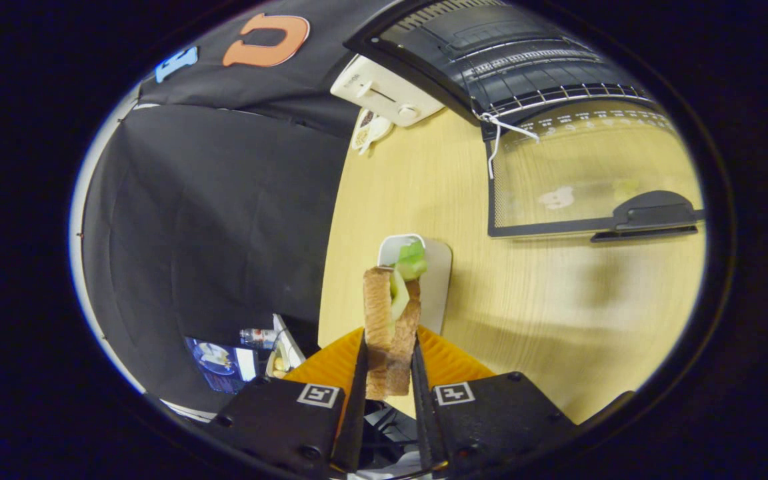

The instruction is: Open the toaster oven, put the food inside, and close the toaster oven door.

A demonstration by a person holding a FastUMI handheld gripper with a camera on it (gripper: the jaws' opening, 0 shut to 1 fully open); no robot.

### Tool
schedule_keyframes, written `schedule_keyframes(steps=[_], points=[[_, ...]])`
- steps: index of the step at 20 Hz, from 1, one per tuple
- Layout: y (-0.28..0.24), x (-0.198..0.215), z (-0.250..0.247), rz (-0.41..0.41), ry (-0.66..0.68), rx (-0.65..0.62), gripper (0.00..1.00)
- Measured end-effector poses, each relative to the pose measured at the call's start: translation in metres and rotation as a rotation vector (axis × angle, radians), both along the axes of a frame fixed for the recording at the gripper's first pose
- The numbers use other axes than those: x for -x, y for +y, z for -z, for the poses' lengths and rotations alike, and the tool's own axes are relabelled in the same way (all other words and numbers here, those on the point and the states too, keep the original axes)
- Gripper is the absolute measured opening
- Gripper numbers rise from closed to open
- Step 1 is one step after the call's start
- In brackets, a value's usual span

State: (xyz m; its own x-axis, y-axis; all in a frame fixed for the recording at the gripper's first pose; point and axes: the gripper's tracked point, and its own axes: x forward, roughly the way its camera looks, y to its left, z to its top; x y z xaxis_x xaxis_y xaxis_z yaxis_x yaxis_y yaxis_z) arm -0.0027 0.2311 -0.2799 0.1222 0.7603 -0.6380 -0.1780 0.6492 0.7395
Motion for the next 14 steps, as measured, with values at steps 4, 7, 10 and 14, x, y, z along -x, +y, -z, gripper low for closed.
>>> schedule_keyframes(steps=[4,7,10,14], points=[[-0.002,-0.003,-0.017,0.011,-0.078,-0.035,0.37],[-0.002,-0.009,-0.033,0.032,-0.119,-0.106,0.36],[-0.011,-0.020,-0.039,0.058,-0.187,-0.128,0.36],[-0.016,-0.048,-0.056,0.172,-0.287,-0.220,0.36]])
